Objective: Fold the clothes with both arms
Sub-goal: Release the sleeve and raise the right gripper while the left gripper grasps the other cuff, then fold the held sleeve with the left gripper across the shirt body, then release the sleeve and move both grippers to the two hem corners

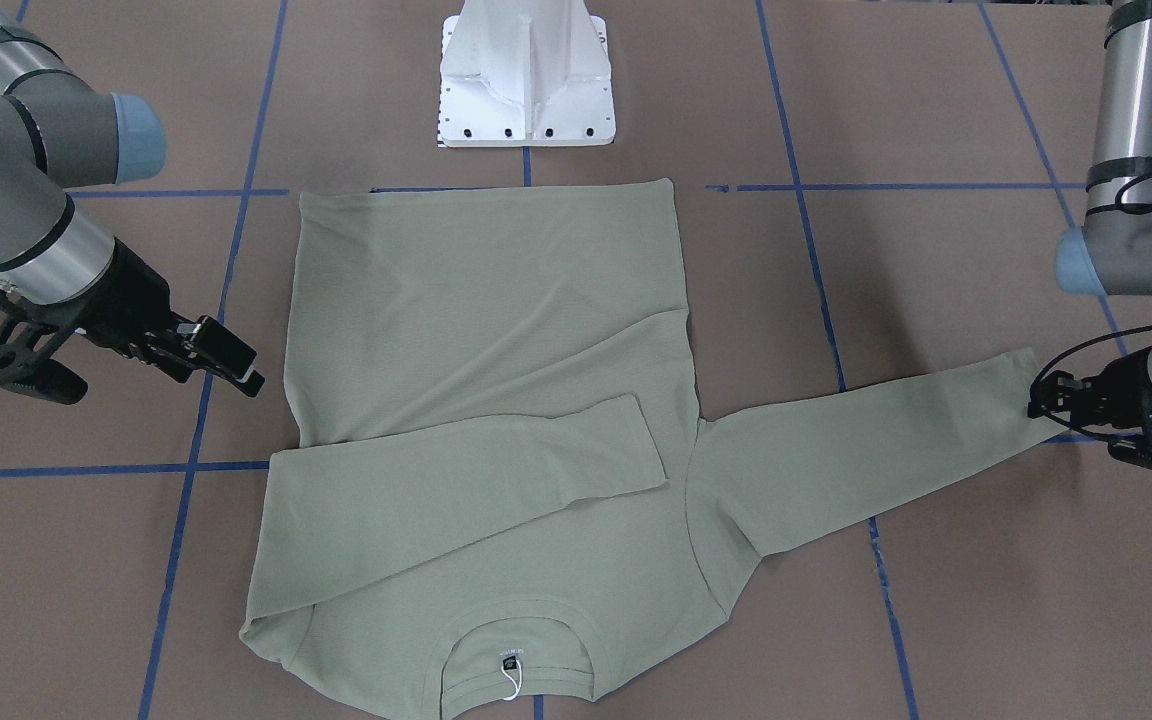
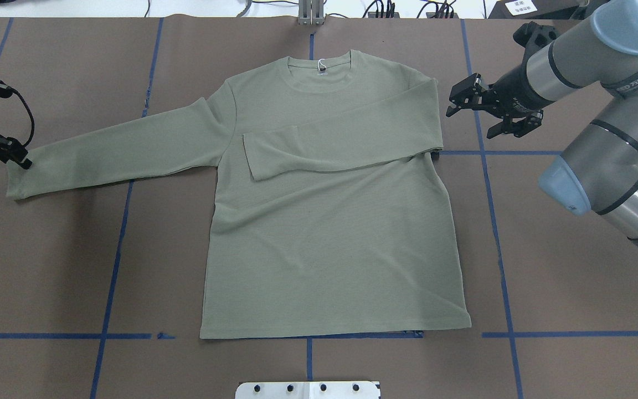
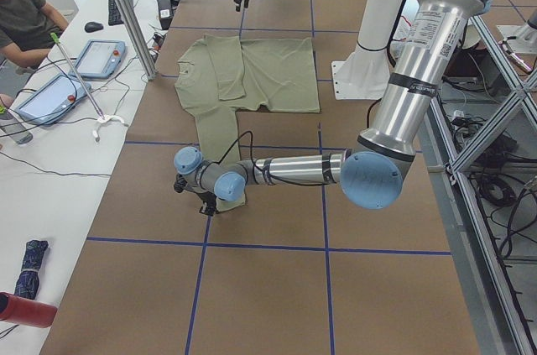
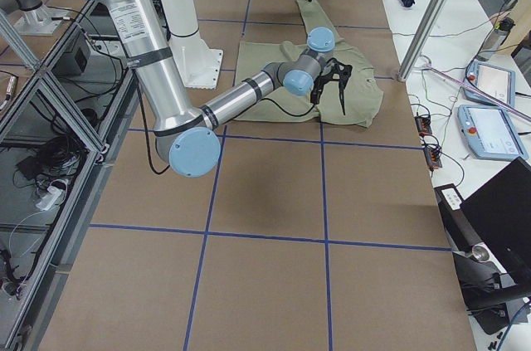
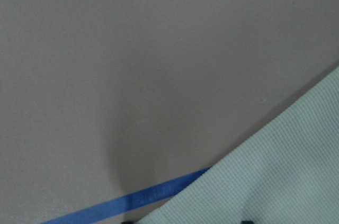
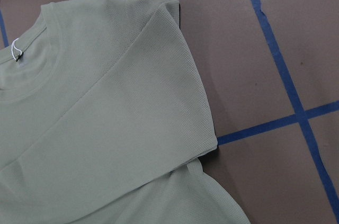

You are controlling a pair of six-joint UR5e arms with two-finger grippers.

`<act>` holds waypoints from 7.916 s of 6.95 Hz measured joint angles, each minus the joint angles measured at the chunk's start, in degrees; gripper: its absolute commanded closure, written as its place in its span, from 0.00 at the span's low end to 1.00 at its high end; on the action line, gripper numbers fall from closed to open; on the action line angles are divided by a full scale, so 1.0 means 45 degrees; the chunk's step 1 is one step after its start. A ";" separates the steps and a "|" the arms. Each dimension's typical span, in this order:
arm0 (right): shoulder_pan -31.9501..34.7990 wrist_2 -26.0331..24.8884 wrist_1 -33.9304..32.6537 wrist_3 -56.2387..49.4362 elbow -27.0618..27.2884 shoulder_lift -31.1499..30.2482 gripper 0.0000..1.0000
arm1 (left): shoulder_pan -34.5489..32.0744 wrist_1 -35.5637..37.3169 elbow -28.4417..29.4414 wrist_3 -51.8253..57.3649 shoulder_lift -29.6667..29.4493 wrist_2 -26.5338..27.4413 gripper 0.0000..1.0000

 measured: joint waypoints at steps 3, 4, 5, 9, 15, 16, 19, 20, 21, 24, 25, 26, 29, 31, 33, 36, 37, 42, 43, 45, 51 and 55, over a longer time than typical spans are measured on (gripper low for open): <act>-0.0010 -0.0031 0.0016 0.0012 0.0145 -0.0235 0.00 | -0.0006 -0.0020 -0.0642 -0.0822 -0.0119 -0.0220 1.00; 0.0002 -0.0039 0.0018 0.0003 0.0157 -0.0293 0.00 | -0.0013 0.0036 -0.1215 -0.1116 -0.0147 -0.0627 1.00; 0.0049 -0.0029 0.0023 -0.0012 0.0173 -0.0402 0.00 | -0.0014 0.0049 -0.2154 -0.2148 -0.0239 -0.1003 1.00; 0.0825 0.0037 0.0111 -0.2197 0.0622 -0.2154 0.00 | 0.2165 -0.0224 -0.4661 -1.0028 -0.3264 -0.0879 1.00; 0.2101 0.0181 0.0209 -0.4785 0.0730 -0.3935 0.00 | 0.6738 -0.4857 0.2345 -1.8153 -1.1074 0.6400 1.00; 0.2125 0.0177 0.0212 -0.4808 0.0748 -0.3994 0.00 | 0.7022 -0.5420 0.3237 -1.8539 -1.1634 0.7114 0.88; 0.2126 0.0145 0.0214 -0.4746 0.0770 -0.4049 0.00 | 0.7542 -0.6242 0.4544 -1.9309 -1.2436 0.8208 0.31; 0.2113 0.0128 0.0219 -0.4704 0.0767 -0.4034 0.00 | 0.7595 -0.6268 0.4614 -1.9482 -1.2486 0.8274 0.29; 0.1985 0.0115 0.0329 -0.4575 0.0789 -0.4009 0.00 | 0.7623 -0.6260 0.4577 -1.9871 -1.2492 0.8214 0.28; 0.0109 -0.0904 0.1225 -0.1816 0.1574 -0.4164 0.00 | 0.7204 -0.5598 0.1718 -1.9890 -1.0236 0.5956 0.34; -0.1312 -0.2054 0.1298 -0.0046 0.2368 -0.4403 0.00 | 0.6959 -0.5196 -0.0269 -1.9272 -0.8624 0.5251 0.34; -0.3039 -0.3543 0.1270 0.1823 0.3174 -0.4552 0.01 | 0.6697 -0.4810 -0.1900 -1.8570 -0.7233 0.4789 0.34; -0.7978 -0.7986 -0.0806 0.5839 0.5191 -0.4710 0.09 | 0.6094 -0.4563 -0.3775 -1.7724 -0.5273 0.4388 0.33; -1.0098 -0.9721 -0.1917 0.7969 0.5614 -0.4878 0.12 | 0.5987 -0.4613 -0.4008 -1.7699 -0.4899 0.4336 0.33; -1.0933 -1.0519 -0.2128 0.8893 0.5573 -0.5278 0.19 | 0.5976 -0.4622 -0.4478 -1.7715 -0.4429 0.4324 0.32; -1.1095 -1.0657 -0.2149 0.9183 0.5396 -0.5395 0.43 | 0.5976 -0.4617 -0.5101 -1.7721 -0.3841 0.4323 0.32; -1.1101 -1.0649 -0.2145 0.9192 0.5339 -0.5399 0.43 | 0.5975 -0.4629 -0.5121 -1.7721 -0.3793 0.4323 0.32; -1.1067 -1.0609 -0.2146 0.9178 0.5192 -0.5413 1.00 | 0.5975 -0.4624 -0.5181 -1.7719 -0.3740 0.4327 0.32; -1.1040 -1.0559 -0.2137 0.9161 0.5267 -0.5422 1.00 | 0.5975 -0.4611 -0.5273 -1.7730 -0.3694 0.4345 0.32; -1.0773 -1.0201 -0.2131 0.9104 0.5532 -0.5482 1.00 | 0.6032 -0.4516 -0.6123 -1.8066 -0.3022 0.4554 0.33; -1.0463 -0.9803 -0.2106 0.9040 0.6085 -0.5788 1.00 | 1.1923 0.2736 -1.2415 -2.0835 0.0862 1.1193 0.33; -1.0480 -0.9824 -0.2091 0.9039 0.6088 -0.5697 1.00 | 1.3171 0.3172 -1.2214 -2.1255 0.1346 1.1806 0.37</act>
